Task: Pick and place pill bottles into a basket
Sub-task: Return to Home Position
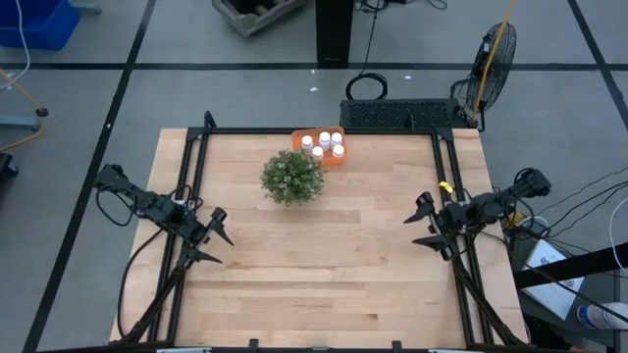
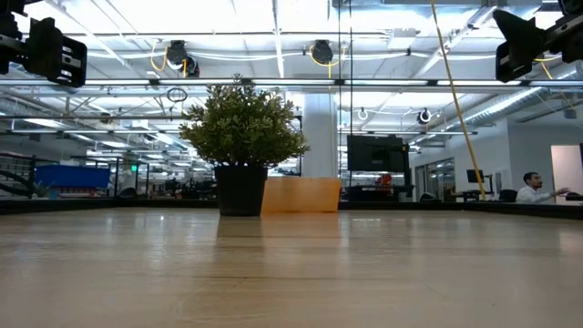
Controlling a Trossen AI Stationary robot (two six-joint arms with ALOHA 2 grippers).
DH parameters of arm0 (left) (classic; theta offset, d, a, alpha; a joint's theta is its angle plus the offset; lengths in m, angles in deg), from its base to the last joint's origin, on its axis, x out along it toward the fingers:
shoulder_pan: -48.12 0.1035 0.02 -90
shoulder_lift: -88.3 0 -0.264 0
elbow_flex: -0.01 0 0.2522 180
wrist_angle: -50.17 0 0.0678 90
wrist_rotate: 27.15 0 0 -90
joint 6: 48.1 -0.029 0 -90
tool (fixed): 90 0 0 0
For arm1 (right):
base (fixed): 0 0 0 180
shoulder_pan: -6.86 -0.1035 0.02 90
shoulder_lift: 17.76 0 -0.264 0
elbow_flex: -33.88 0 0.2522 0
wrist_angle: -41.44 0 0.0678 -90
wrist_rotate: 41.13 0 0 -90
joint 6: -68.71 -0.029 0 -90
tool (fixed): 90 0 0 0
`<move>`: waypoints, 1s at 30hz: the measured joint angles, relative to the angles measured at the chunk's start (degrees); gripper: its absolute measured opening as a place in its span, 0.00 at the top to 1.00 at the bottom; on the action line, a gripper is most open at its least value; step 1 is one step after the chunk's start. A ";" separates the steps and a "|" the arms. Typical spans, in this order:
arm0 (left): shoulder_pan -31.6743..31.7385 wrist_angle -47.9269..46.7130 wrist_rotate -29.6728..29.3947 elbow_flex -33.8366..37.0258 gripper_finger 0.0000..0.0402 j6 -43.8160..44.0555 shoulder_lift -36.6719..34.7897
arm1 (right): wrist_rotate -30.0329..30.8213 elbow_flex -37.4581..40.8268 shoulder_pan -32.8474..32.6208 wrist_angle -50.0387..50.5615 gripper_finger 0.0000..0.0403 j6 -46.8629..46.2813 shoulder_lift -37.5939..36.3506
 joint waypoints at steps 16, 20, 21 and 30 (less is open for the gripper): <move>0.00 -0.09 0.26 -0.04 0.36 -0.11 0.02 | 1.62 -3.19 0.00 5.44 0.38 0.39 0.06; 0.00 -0.12 0.26 -0.04 0.36 -0.02 0.02 | 1.62 -3.21 0.00 5.48 0.38 0.54 0.17; 0.00 -0.15 0.28 -0.04 0.36 -0.09 0.02 | 1.62 -3.14 0.00 5.43 0.38 1.15 0.23; 0.00 -0.13 0.33 -0.04 0.36 -0.02 0.02 | 1.50 -1.54 0.00 6.66 0.38 3.85 0.29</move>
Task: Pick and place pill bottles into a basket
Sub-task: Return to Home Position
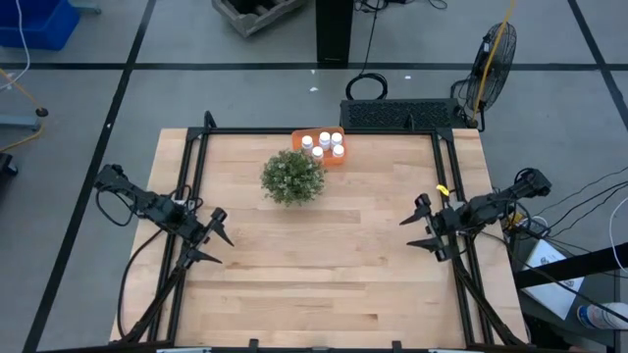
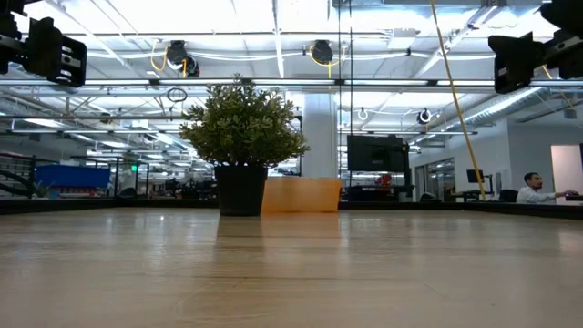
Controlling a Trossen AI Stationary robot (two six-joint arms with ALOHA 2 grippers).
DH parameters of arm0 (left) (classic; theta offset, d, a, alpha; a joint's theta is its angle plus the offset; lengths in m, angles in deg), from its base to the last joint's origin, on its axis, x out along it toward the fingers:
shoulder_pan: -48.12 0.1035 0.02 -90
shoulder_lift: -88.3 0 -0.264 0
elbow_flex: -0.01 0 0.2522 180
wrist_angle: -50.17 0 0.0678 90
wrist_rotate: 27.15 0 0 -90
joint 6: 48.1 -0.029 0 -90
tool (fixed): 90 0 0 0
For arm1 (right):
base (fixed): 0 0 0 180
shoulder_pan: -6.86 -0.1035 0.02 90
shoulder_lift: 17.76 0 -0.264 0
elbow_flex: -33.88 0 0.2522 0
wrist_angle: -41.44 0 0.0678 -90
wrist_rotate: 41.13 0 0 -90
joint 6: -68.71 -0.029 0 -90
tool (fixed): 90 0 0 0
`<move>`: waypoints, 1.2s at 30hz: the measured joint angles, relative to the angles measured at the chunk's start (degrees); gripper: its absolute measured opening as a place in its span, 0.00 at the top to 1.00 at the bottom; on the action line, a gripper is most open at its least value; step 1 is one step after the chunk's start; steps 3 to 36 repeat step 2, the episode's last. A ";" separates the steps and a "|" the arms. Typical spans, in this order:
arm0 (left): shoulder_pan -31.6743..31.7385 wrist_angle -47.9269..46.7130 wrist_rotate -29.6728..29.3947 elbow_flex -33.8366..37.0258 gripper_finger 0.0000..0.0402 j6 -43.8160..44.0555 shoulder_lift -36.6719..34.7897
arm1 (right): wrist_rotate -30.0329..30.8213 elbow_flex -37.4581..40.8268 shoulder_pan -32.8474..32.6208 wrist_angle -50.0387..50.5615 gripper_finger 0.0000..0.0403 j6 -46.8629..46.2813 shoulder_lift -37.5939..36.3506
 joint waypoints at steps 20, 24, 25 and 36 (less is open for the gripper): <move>0.00 -0.02 0.00 0.00 0.36 -0.07 0.00 | -0.01 0.06 0.00 -0.47 0.38 0.00 -0.03; 0.00 -0.02 0.00 0.00 0.36 -0.07 0.00 | -0.01 0.06 0.00 -0.47 0.38 0.00 -0.03; 0.00 -0.02 0.00 0.00 0.36 -0.07 0.00 | -0.01 0.06 0.00 -0.47 0.38 0.00 -0.03; 0.00 -0.02 0.00 0.00 0.36 -0.07 0.00 | -0.01 0.06 0.00 -0.47 0.38 0.00 -0.03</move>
